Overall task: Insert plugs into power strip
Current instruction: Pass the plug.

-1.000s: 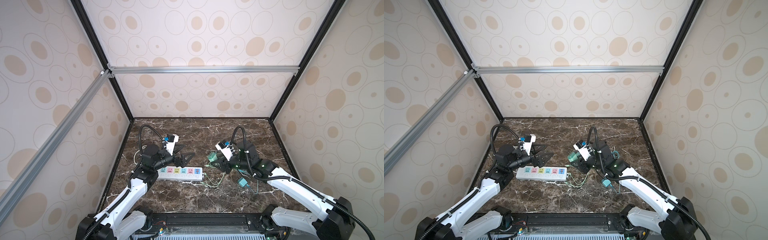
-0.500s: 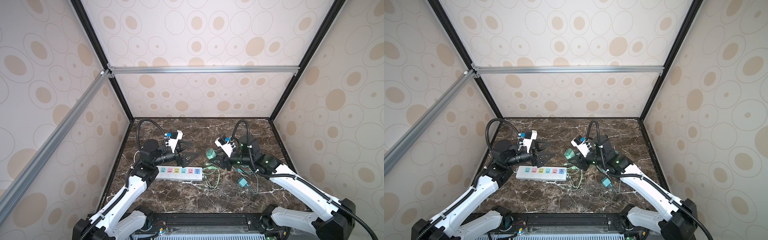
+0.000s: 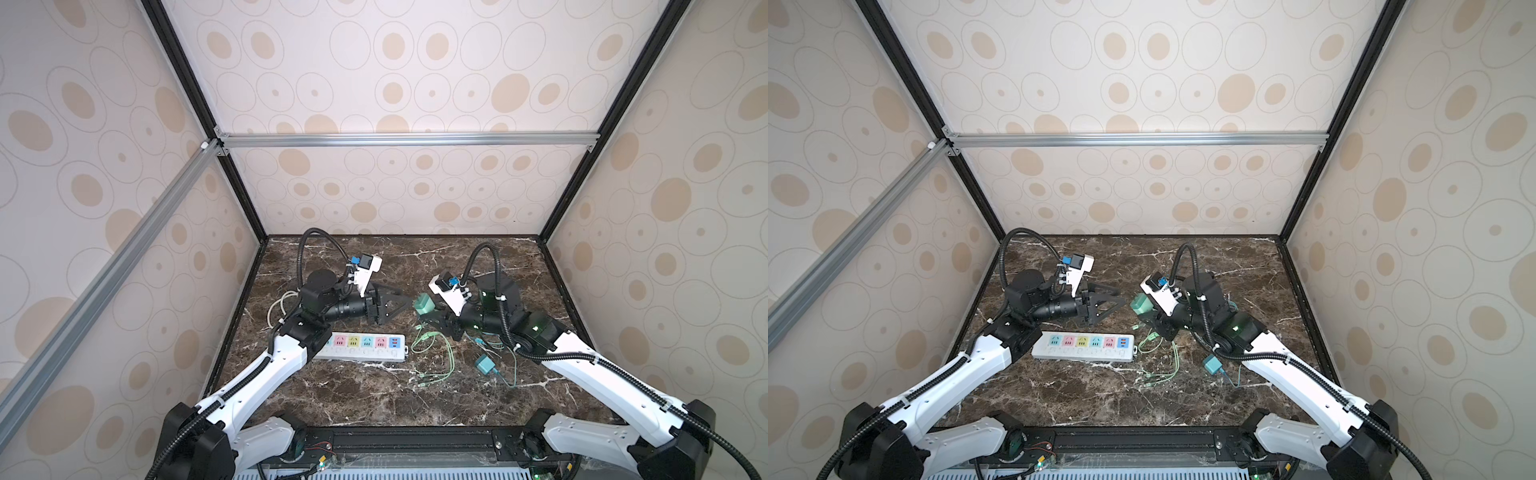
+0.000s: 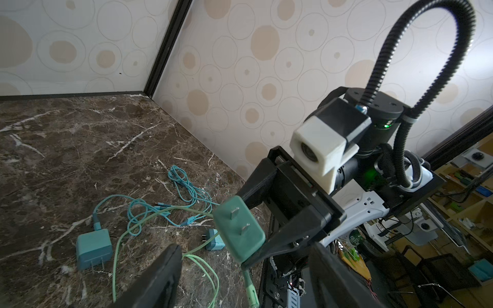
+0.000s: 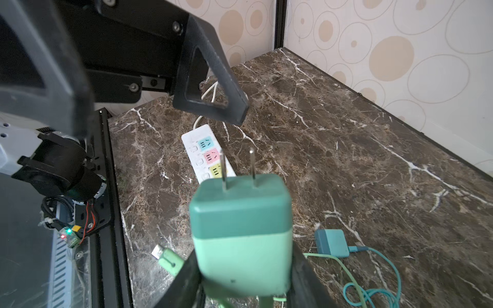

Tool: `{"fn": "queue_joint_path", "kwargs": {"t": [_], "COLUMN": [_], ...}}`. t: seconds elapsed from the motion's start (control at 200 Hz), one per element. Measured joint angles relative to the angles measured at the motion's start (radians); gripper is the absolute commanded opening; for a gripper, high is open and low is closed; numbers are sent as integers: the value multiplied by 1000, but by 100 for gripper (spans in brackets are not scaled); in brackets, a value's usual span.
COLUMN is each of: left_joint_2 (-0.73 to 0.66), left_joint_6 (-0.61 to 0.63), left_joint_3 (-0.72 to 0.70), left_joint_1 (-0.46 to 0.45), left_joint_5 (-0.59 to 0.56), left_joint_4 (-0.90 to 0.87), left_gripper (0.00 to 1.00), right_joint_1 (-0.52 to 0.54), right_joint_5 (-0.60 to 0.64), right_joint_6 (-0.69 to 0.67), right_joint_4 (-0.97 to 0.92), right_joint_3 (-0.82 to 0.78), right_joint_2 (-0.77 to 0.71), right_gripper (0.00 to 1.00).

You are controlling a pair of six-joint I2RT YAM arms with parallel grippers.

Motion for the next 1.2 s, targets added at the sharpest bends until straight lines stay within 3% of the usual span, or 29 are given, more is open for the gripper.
{"fn": "queue_joint_path", "kwargs": {"t": [0.245,0.64,1.2], "left_joint_2": [32,137,170], "left_joint_6": [-21,31,33], "left_joint_3": [58,127,165], "left_joint_1": [-50,-97,-115], "left_joint_5": [-11,-74,-85], "left_joint_4": [-28,-213,-232], "left_gripper": [66,57,37], "right_joint_1": [16,29,33], "right_joint_5": [60,106,130], "right_joint_6": [-31,-57,-82], "right_joint_4": [0,0,-3], "right_joint_3": [0,0,0], "right_joint_2": [0,-2,-3], "right_gripper": [31,31,31]}}
